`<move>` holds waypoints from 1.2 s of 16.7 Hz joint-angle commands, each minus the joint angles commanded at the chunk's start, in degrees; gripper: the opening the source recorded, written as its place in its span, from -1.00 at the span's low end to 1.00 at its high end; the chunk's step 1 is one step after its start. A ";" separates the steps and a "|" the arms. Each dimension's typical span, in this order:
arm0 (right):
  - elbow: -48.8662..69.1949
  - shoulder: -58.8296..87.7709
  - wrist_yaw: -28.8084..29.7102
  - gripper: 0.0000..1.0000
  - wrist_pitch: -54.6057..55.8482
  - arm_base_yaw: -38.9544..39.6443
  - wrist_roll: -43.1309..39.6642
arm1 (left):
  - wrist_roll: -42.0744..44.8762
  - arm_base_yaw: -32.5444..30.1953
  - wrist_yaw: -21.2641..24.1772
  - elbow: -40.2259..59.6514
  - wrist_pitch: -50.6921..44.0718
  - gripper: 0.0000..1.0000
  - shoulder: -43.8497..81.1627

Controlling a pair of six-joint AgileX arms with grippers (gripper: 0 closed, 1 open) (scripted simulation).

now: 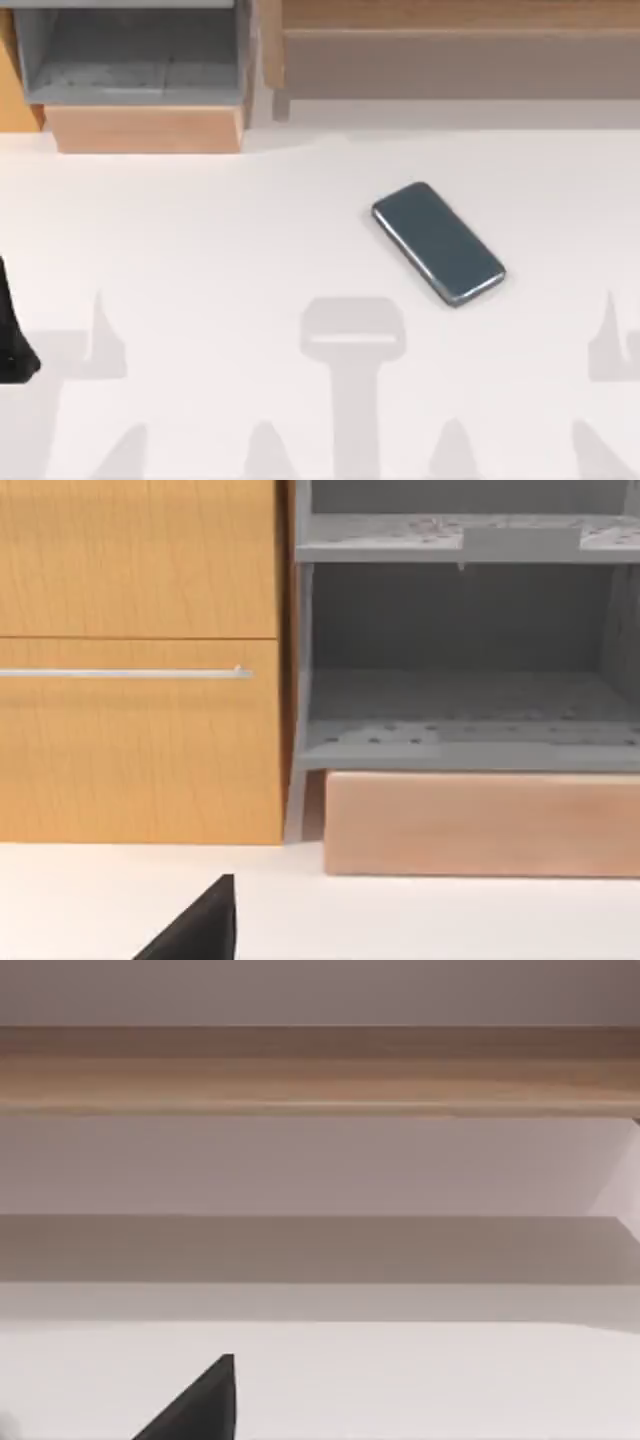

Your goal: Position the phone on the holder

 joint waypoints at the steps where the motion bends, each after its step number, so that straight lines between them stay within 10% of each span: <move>1: 0.00 0.00 0.00 1.00 0.00 0.00 0.00 | 0.00 0.00 0.00 0.00 0.00 1.00 0.00; 9: 12.34 15.32 0.59 1.00 -11.72 0.26 -1.46 | 0.00 0.00 0.00 0.00 0.00 1.00 0.00; 20: 70.44 70.71 -0.66 1.00 -41.72 8.35 -2.51 | 0.00 0.00 0.00 0.00 0.00 1.00 0.00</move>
